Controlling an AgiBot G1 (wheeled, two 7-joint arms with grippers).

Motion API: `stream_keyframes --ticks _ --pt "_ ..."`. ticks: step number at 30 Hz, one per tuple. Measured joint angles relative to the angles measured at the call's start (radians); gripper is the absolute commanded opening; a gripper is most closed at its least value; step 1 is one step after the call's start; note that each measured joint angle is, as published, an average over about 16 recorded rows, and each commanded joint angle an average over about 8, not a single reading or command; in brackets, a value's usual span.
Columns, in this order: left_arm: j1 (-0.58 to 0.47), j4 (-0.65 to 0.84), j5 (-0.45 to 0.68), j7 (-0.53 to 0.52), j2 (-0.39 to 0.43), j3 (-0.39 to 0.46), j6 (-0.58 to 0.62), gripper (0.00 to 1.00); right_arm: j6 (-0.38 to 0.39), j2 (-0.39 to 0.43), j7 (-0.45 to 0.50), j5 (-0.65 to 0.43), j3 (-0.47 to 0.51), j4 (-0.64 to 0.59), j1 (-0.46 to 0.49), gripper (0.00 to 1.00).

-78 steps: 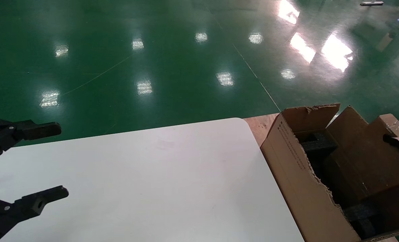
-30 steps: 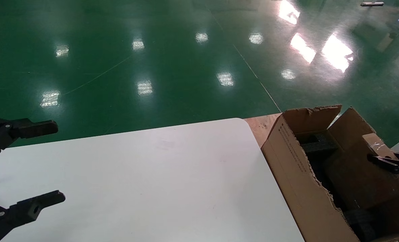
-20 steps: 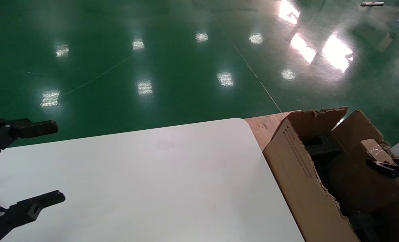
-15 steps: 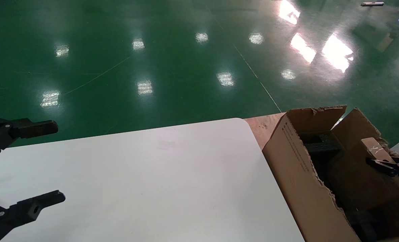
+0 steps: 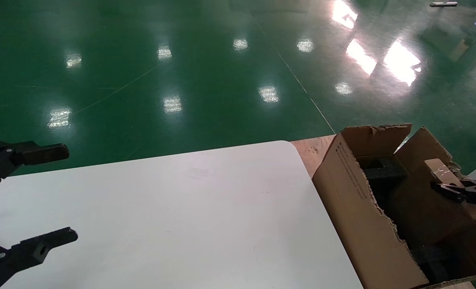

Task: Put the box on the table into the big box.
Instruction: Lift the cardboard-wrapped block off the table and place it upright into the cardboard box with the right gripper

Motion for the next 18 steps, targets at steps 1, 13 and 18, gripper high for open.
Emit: stream_keyframes --ticks 1,13,18 --pt "0.000 0.000 0.000 0.000 0.000 0.000 0.000 1.00 0.002 0.000 0.002 0.001 0.002 0.005 -0.002 0.00" --pt "0.000 0.000 0.000 0.000 0.000 0.000 0.000 1.00 0.004 0.007 0.019 0.005 0.014 0.038 -0.022 0.00" --pt "0.000 0.000 0.000 0.000 0.000 0.000 0.000 1.00 -0.005 0.014 0.028 -0.003 0.012 0.034 -0.029 0.00"
